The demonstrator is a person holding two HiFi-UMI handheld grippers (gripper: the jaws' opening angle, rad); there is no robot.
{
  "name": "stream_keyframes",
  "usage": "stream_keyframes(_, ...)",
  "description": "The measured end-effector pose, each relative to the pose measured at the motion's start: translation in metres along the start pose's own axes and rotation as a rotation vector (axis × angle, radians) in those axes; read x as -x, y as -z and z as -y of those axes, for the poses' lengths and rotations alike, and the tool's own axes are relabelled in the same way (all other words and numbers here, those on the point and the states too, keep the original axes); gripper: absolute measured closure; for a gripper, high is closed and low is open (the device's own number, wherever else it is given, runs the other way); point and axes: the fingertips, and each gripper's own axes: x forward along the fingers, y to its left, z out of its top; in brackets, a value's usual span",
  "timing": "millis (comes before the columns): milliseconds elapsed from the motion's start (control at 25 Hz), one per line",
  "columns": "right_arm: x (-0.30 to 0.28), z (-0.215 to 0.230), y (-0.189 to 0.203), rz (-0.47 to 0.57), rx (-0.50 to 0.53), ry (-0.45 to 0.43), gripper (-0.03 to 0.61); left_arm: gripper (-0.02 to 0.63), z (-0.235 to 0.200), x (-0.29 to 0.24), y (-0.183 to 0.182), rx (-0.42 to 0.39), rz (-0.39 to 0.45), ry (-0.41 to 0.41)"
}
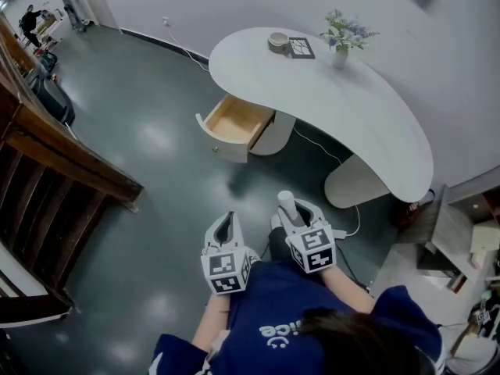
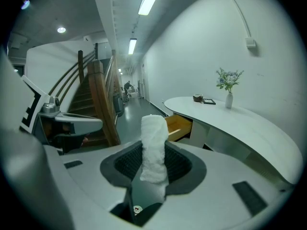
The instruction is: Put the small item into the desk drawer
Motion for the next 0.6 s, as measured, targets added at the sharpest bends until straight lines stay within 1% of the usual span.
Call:
stream_keyframes(120, -0.012, 0.003, -0.003, -0.005, 0.002, -0.016, 0.437, 0.609, -0.004, -0.008, -0.001, 0.005, -0.005, -0.011)
stream_keyframes(240, -0.03, 0.006, -0.009, -0.008, 0.004, -0.048, 0.437, 0.609, -0.012, -0.022, -0.005, 0.012, -0.01, -0.04)
stream_keyframes(480, -0.077, 0.02, -0.039, -0.008, 0.024, -0.125, 0.437, 0.609, -0.027, -0.057, -0.026, 0.032, -0.016, -0.1)
stream_keyframes(600, -0.099, 0.032, -0.055, -0.005, 0.022, -0.154, 0.437, 0.609, -0.03, -0.079, -0.039, 0.034, -0.023, -0.113)
